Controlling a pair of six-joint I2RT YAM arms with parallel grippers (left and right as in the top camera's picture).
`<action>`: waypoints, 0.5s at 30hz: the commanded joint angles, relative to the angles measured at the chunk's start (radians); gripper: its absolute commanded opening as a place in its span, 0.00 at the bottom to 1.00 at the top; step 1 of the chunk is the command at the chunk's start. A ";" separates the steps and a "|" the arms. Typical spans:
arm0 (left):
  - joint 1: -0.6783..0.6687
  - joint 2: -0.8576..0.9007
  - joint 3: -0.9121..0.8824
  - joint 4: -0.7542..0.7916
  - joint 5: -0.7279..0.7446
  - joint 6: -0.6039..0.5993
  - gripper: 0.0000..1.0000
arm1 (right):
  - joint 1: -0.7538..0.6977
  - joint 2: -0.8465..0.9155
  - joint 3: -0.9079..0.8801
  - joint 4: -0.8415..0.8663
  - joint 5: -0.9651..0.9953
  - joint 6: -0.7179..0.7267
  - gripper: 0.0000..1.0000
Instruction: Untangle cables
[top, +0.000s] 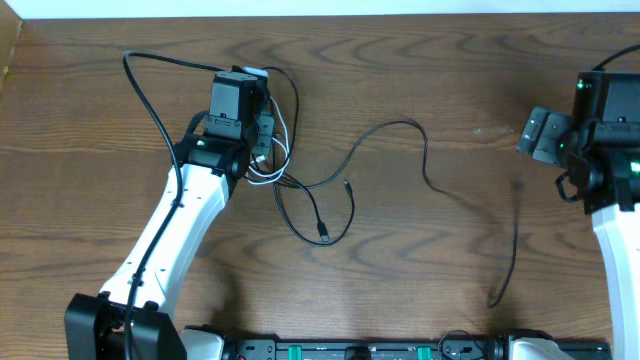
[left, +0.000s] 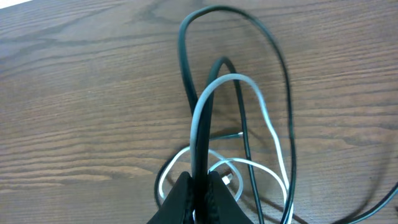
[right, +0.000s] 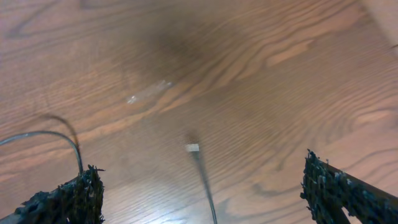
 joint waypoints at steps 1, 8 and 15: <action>0.005 -0.001 -0.005 -0.002 0.000 -0.013 0.08 | -0.007 0.040 0.011 0.000 -0.123 0.016 0.99; 0.003 -0.001 -0.005 -0.002 0.036 -0.015 0.08 | -0.007 0.103 0.011 0.018 -0.348 0.014 0.99; 0.003 -0.001 -0.005 -0.001 0.160 -0.021 0.08 | 0.026 0.106 0.010 0.072 -0.560 -0.083 0.99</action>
